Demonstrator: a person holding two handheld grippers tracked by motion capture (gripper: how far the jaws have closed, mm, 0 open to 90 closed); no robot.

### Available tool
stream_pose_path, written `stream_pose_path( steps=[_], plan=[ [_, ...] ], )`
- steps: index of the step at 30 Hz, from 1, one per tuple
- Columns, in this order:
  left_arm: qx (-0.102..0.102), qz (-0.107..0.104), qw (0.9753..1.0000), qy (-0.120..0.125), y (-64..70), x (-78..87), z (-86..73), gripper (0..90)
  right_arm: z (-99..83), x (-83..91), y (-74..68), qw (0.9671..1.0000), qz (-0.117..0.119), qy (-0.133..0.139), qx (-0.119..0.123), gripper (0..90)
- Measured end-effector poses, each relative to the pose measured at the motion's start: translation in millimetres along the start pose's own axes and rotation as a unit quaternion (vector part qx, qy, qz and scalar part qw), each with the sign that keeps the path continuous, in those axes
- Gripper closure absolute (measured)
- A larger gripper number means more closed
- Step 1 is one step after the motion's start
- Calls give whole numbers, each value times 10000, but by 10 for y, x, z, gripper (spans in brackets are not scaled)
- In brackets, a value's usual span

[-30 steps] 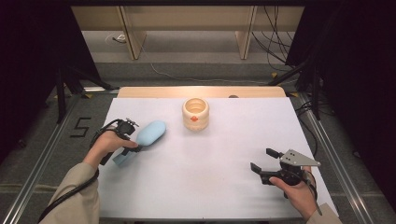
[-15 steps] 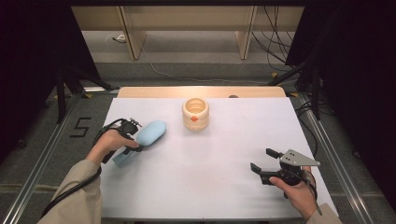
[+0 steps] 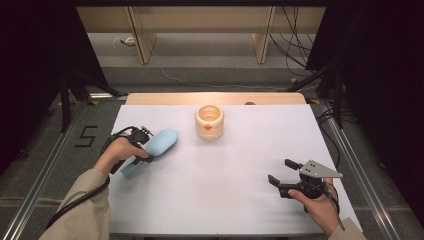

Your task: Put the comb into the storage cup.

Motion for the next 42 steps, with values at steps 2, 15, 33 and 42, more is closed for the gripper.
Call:
stream_pose_path(
  steps=[2, 15, 33, 42],
  plan=[
    [9, -35, 10000, -15, 13, 2, 1, 599, -2, 0, 0, 10000, 4, -9, 0, 148],
    [238, -64, 9997, -39, 68, 12, -17, 685, -4, -1, 0, 10000, 5, -15, 0, 148],
    [432, 13, 9986, 301, 90, 65, -2, 694, -3, 0, 1, 10000, -7, -15, 3, 148],
    [481, 53, 9965, 682, 139, 157, 52, 694, -3, 1, 0, 10000, -9, -16, 11, 148]
  ],
)
Point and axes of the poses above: each handheld gripper's, and its own axes: x roughly backward along the jaws, z roughly out of its top, y roughly to its right, the point moved 8 cm from there along -x, roughly forward along the jaws, and after that the axes turned 6 degrees about -z, right-handed, at the moved point
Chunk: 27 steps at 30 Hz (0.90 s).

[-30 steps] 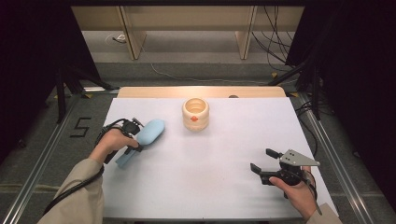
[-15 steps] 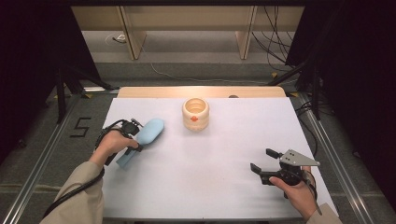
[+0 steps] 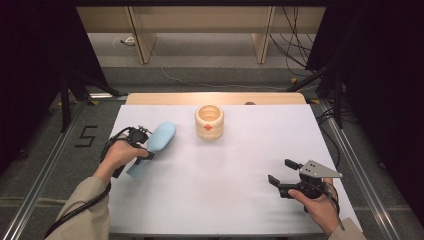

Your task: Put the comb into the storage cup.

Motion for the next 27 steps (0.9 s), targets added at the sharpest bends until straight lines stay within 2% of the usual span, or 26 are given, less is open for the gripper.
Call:
stream_pose_path(
  steps=[5, 8, 12, 20, 23, 27],
  plan=[
    [139, -48, 9993, 351, 64, 57, 45, 694, 1, -1, 0, 10000, -5, 5, -1, 148],
    [251, -63, 9979, 601, 98, 94, 78, 694, 2, 1, -2, 10000, -10, -1, 6, 148],
    [326, -22, 9950, 945, 116, 140, 116, 694, 1, 2, -2, 10000, -10, -1, 1, 148],
    [422, -22, 9891, 1413, 180, 182, 119, 694, 2, -1, -5, 10000, 0, 6, 0, 148],
    [499, -20, 9855, 1622, 206, 197, 128, 694, 3, -1, -6, 10000, -1, 9, 1, 148],
    [637, -28, 9781, 1981, 241, 230, 153, 694, 2, -1, -6, 10000, -4, 5, 3, 148]
  ],
)
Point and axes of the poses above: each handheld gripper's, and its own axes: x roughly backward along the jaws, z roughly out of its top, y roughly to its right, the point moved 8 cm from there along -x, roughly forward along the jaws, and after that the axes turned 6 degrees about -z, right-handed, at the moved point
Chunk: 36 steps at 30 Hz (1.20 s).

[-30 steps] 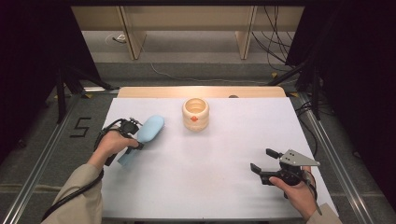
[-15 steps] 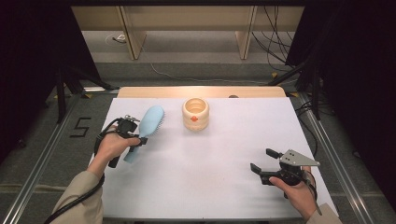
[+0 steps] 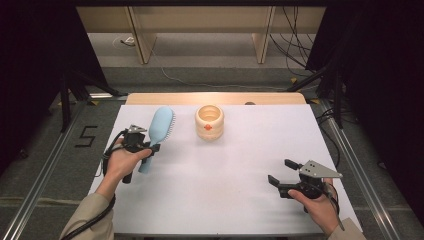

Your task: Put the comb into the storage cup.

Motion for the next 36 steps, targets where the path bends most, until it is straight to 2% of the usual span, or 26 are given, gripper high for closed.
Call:
stream_pose_path(
  steps=[7, 18, 36],
  plan=[
    [41, 12, 9996, 284, 66, 7, -18, 694, -3, -2, 2, 10000, -1, -7, -2, 148],
    [122, -11, 9984, 546, 120, 6, -21, 694, -2, -6, -6, 10000, 28, -2, 19, 148],
    [-67, -42, 9954, 959, 337, 111, 51, 694, 10, -6, -18, 10000, 63, 36, -19, 148]
  ],
)
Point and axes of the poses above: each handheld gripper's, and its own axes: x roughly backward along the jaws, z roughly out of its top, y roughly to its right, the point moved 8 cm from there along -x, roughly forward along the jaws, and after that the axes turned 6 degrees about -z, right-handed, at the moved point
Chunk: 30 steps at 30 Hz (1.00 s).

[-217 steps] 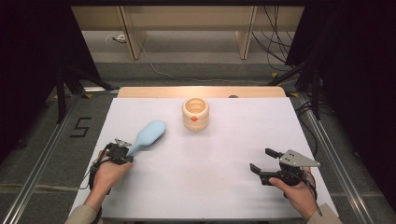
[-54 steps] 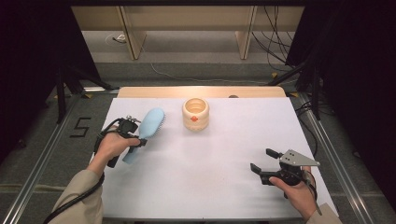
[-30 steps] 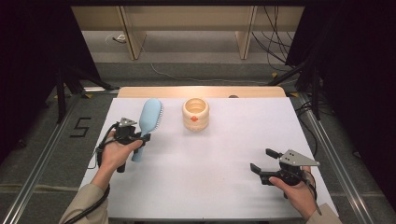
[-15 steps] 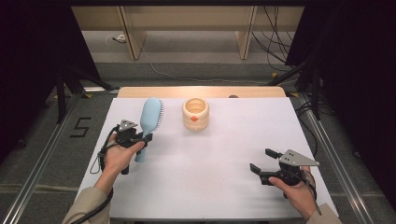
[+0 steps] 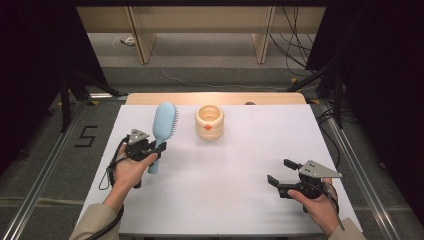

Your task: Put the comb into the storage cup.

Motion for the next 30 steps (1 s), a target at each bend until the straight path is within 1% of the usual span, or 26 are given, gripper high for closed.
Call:
stream_pose_path(
  steps=[4, 7, 9, 18, 21, 23, 30],
  plan=[
    [-15, 2, 10000, 69, 26, 12, 14, 694, 3, 0, -2, 10000, 7, 8, -8, 148],
    [-26, -27, 9999, 99, 55, 22, 28, 694, 4, -2, -3, 10000, 10, 11, -12, 148],
    [-38, -66, 9999, 74, 77, 29, 33, 694, 10, -4, -2, 10000, -10, 45, -8, 147],
    [-128, -140, 9997, 180, 193, 59, 81, 694, 18, -7, -3, 10000, -14, 79, -25, 146],
    [-147, -215, 9995, 184, 242, 64, 93, 694, 19, -5, -2, 10000, -17, 79, -26, 145],
    [-118, -290, 9994, 168, 273, 65, 95, 694, 19, -6, -3, 10000, -17, 78, -29, 146],
    [-148, -376, 9990, 187, 350, 62, 103, 694, 21, -8, -5, 10000, -16, 89, -40, 146]
  ],
)
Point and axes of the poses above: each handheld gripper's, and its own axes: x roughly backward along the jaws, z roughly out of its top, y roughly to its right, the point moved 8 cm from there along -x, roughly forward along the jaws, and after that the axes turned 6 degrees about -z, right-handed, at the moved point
